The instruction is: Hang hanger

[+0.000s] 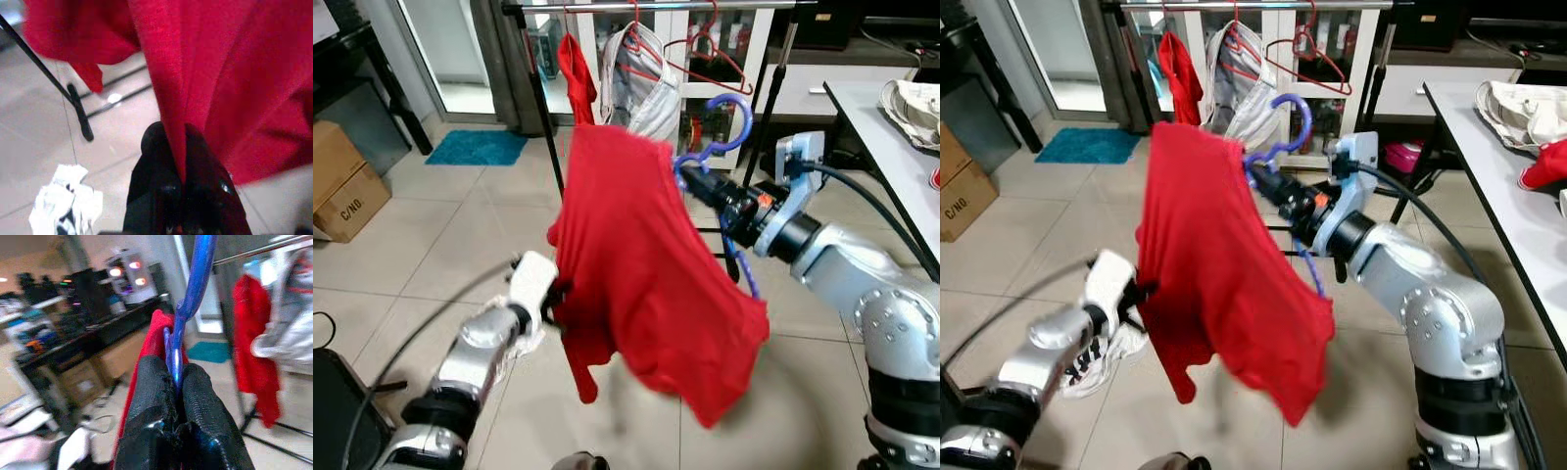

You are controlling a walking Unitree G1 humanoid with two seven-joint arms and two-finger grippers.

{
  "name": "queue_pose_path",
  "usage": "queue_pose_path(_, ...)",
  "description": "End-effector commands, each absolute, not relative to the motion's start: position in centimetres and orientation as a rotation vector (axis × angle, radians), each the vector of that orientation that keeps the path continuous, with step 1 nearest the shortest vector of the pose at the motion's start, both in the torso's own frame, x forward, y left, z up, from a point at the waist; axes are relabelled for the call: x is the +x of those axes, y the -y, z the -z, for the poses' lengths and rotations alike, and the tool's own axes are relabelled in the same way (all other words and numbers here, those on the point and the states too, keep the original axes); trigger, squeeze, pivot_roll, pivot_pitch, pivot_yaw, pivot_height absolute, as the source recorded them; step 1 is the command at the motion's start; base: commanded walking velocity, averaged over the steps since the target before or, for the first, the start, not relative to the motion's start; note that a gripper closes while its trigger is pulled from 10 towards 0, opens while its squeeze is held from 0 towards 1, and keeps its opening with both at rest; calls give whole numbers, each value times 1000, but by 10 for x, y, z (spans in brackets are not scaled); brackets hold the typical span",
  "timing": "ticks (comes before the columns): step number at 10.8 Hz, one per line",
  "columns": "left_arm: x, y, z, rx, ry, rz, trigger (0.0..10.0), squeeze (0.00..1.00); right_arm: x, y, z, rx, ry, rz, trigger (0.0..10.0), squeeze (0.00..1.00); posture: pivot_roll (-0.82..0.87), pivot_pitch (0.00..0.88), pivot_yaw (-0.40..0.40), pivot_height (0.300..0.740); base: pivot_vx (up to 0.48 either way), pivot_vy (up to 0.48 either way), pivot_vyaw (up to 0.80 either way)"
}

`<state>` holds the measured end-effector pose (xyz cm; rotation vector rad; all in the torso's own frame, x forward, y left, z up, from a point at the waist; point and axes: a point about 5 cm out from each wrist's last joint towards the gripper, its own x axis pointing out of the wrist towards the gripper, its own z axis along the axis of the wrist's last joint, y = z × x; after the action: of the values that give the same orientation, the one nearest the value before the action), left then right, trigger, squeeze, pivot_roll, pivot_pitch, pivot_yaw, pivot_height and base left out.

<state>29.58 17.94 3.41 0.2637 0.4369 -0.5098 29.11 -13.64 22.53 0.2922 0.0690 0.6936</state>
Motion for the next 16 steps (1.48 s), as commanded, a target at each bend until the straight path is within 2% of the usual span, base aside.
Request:
queue_pose_path(1, 283, -187, -17, 296, -532, 505, 0, 0, 294, 144, -255, 277, 98, -644, 10000, 0, -150, 0, 99, 740, 0, 0, 0)
queue_pose_path(5, 266, -194, 6, 316, -625, 474, 0, 0, 306, 148, -266, 210, 141, -544, 10000, 0, -156, 0, 70, 740, 0, 0, 0)
queue_pose_path(7, 263, -198, 9, 312, -622, 435, 0, 0, 308, 147, -265, 198, 132, -553, 10000, 0, -156, 0, 61, 740, 0, 0, 0)
queue_pose_path(8, 268, -197, 3, 255, -556, 401, 9843, 0, 307, 143, -262, 180, 114, -579, 10000, 0, -151, 0, 57, 740, 0, 0, 0)
queue_pose_path(9, 275, -196, -9, 154, -468, 411, 10000, 1000, 305, 138, -255, 146, 75, -613, 10000, 0, -151, 0, 57, 740, 0, 0, 0)
queue_pose_path(12, 290, -199, -56, 109, -244, 554, 10000, 1000, 305, 136, -234, 22, -28, -614, 10000, 0, -140, 0, 64, 740, 0, 0, 0)
queue_pose_path(15, 303, -178, -122, 86, -65, 854, 10000, 1000, 307, 132, -223, -112, -104, -659, 10000, 0, -134, 0, 64, 740, 0, 0, 0)
queue_pose_path(16, 311, -167, -156, 100, -5, 1007, 10000, 1000, 305, 127, -221, -180, -137, -731, 10000, 0, -132, 0, 66, 740, 0, 0, 0)
